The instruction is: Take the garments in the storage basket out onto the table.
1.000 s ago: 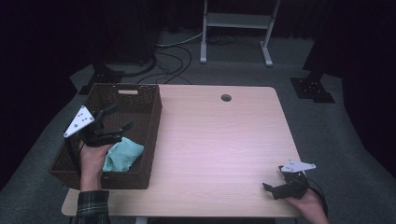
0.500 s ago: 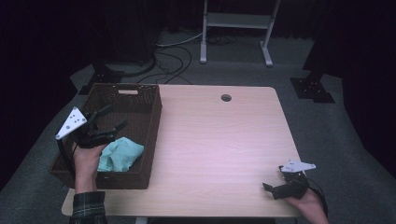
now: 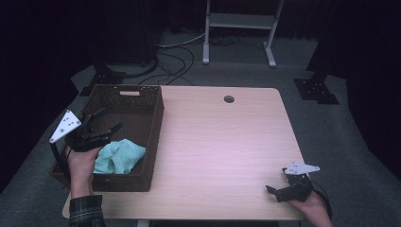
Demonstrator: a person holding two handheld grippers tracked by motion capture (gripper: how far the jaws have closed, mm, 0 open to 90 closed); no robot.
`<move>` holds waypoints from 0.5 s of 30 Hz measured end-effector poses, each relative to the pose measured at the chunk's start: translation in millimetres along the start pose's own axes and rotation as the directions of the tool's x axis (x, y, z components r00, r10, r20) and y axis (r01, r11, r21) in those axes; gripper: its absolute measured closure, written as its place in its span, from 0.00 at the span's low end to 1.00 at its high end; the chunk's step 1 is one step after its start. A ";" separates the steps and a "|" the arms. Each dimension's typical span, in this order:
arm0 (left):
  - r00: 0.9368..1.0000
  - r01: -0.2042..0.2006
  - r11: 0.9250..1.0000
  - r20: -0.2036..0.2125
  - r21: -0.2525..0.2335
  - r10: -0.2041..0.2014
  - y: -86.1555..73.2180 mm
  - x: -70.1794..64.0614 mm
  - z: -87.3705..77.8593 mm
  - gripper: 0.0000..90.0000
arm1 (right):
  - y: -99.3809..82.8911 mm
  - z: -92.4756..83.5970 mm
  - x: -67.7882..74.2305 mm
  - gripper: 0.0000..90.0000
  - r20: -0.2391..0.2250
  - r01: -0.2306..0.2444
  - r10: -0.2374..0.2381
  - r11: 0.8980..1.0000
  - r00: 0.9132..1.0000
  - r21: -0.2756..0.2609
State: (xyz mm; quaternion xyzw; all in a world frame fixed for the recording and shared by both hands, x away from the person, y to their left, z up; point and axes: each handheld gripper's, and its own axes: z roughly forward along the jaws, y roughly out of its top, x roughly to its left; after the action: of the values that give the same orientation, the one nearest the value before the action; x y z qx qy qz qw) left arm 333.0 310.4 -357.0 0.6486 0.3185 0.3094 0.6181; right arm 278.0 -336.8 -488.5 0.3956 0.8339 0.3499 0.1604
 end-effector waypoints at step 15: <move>1.000 -0.002 1.000 0.003 0.018 0.002 -0.8 4.4 -6.8 0.27 | 0.1 0.1 0.2 0.00 0.001 -0.002 0.002 1.000 1.000 0.000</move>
State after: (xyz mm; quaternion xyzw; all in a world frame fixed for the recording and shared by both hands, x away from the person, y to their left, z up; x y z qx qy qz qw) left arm 330.2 318.0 -357.6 0.6549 0.3199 0.3062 0.6124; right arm 278.0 -336.6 -488.5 0.3965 0.8334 0.3498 0.1605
